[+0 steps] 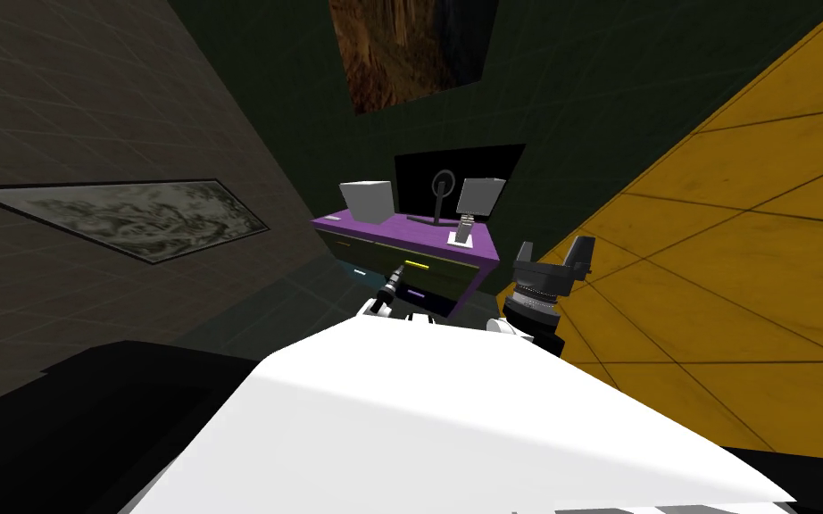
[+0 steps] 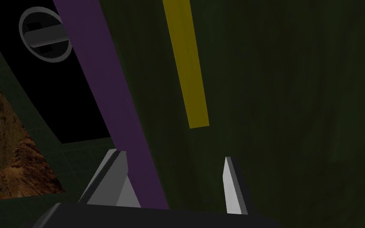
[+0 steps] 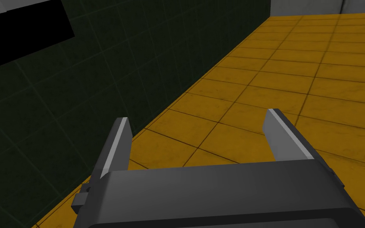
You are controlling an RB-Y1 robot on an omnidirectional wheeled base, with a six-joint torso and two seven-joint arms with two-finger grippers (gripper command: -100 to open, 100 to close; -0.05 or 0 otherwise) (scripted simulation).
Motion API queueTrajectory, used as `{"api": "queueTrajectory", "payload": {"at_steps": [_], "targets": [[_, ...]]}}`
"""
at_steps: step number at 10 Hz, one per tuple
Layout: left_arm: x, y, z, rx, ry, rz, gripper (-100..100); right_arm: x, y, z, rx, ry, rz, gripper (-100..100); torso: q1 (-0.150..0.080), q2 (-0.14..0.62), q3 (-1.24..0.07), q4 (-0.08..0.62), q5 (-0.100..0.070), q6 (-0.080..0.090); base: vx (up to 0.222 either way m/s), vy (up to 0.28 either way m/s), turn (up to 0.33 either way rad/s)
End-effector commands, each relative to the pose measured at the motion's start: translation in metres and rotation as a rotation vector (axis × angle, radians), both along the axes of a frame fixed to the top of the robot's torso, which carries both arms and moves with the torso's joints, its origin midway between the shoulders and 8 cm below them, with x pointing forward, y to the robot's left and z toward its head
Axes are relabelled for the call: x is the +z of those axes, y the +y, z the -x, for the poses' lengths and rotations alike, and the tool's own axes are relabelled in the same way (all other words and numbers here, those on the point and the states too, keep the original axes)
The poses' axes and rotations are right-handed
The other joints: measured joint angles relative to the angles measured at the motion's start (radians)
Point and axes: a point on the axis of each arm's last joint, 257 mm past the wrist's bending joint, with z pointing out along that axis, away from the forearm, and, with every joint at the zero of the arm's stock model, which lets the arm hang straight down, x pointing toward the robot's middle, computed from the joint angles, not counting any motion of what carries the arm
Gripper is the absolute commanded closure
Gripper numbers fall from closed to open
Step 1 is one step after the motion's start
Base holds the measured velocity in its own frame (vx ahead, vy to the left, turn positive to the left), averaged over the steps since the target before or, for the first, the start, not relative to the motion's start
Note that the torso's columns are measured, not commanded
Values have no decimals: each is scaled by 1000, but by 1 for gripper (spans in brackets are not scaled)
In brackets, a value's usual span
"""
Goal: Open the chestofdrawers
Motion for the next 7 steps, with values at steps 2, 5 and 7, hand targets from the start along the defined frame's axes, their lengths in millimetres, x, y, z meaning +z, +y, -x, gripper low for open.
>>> {"api": "queueTrajectory", "payload": {"at_steps": [2,5,7], "targets": [[1,1,-7,7,-4,-4,-100,0,0,0,0,0,0,0,2,11,7,3,1,0,157,-65,-19],[2,11,-26,19,-19,-16,-100,0,0,0,0,0,0,0,6,22,14,6,2,1,-9,2,-59],[7,19,-46,33,-37,-25,-100,0,0,0,0,0,0,0,4,17,11,5,1,0,-103,6,-66]]}}
